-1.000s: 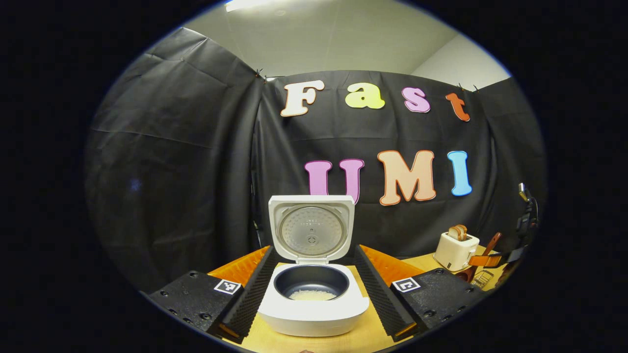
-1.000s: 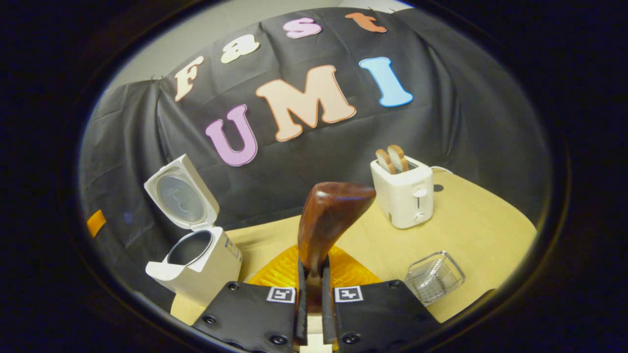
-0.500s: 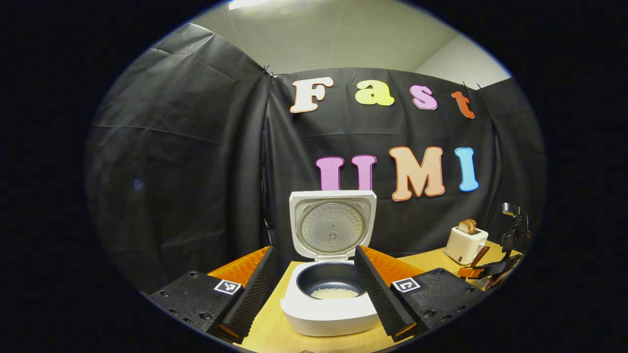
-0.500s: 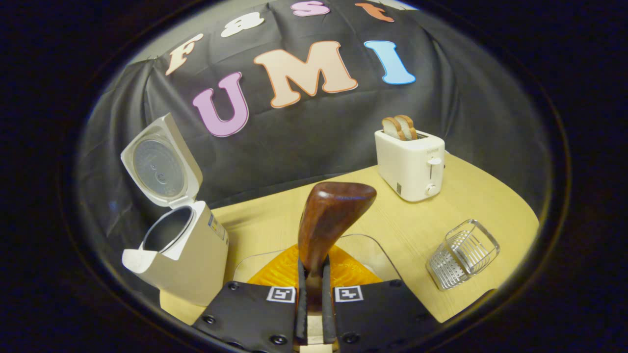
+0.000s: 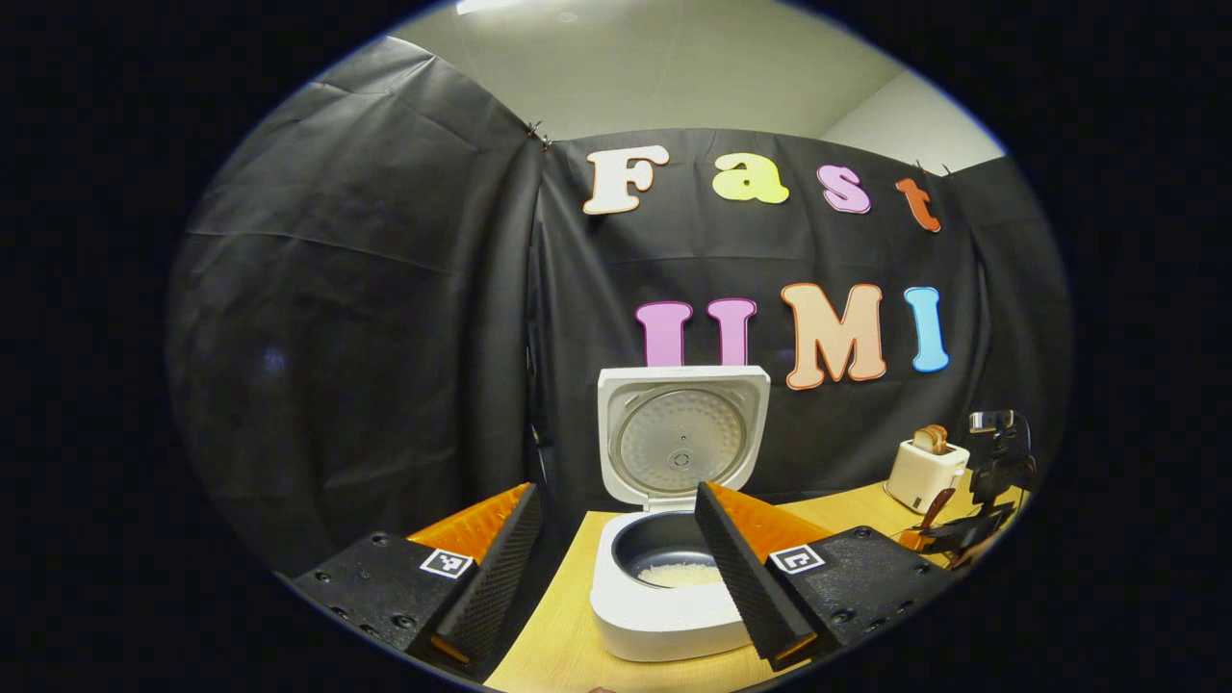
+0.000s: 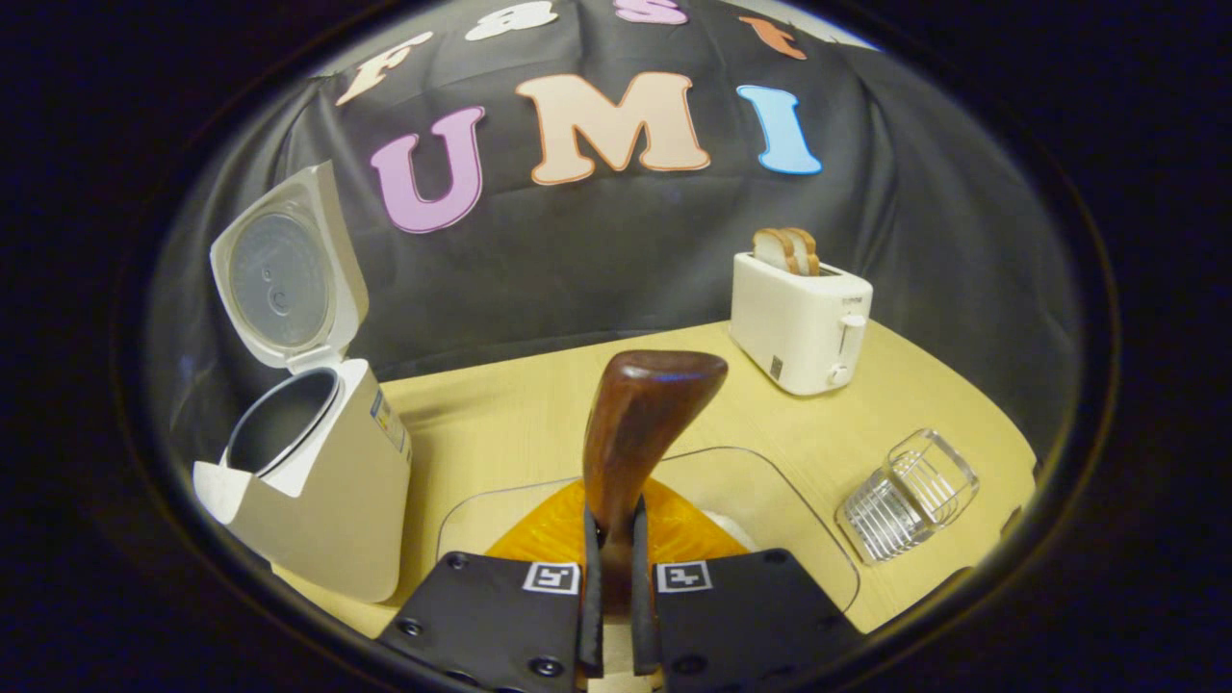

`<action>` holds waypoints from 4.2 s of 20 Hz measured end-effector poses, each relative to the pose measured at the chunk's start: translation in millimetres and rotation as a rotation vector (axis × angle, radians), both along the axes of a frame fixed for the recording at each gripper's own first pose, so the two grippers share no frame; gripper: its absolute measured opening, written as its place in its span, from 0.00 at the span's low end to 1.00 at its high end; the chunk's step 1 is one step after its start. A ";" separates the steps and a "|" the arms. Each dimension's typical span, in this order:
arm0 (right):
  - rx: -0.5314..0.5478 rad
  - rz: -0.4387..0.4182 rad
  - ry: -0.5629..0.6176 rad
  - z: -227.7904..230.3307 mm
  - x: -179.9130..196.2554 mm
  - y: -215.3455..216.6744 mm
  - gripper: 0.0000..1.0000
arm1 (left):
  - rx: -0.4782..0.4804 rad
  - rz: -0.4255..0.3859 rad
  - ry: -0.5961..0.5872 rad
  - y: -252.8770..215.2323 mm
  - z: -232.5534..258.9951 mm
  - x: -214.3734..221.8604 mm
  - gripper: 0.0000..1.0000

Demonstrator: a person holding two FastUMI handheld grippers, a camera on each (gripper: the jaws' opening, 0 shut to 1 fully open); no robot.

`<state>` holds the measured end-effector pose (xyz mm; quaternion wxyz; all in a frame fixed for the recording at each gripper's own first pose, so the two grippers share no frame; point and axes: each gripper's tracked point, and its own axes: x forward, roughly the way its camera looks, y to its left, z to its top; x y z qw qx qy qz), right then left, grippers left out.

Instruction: Close the left gripper, press the button to open the rice cooker; take a wooden spoon from the chopstick holder with the right hand, scoop a spoonful of rice and pour it into the rice cooker, then put the wooden spoon back into the chopstick holder.

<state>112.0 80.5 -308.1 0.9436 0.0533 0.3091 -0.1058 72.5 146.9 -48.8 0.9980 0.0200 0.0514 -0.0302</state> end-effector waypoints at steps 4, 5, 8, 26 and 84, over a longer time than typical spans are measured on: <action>0.049 0.013 0.007 -4.5 -0.6 22.2 0.14 | -0.002 0.006 -0.001 5.9 -0.2 1.3 0.95; 0.061 0.017 0.008 -5.2 -2.4 26.6 0.14 | -0.002 0.006 0.000 6.6 -1.9 2.6 0.99; 0.122 0.022 0.014 -7.2 -3.2 37.4 0.14 | -0.003 0.000 -0.002 5.2 -2.0 3.5 0.95; 0.806 -0.211 -0.031 6.2 -16.3 -20.5 0.14 | -0.010 -0.021 -0.038 -23.4 17.0 1.9 0.95; -0.262 0.803 -0.370 138.7 128.5 333.3 0.16 | -0.128 0.214 -0.007 104.8 -19.0 -15.2 0.93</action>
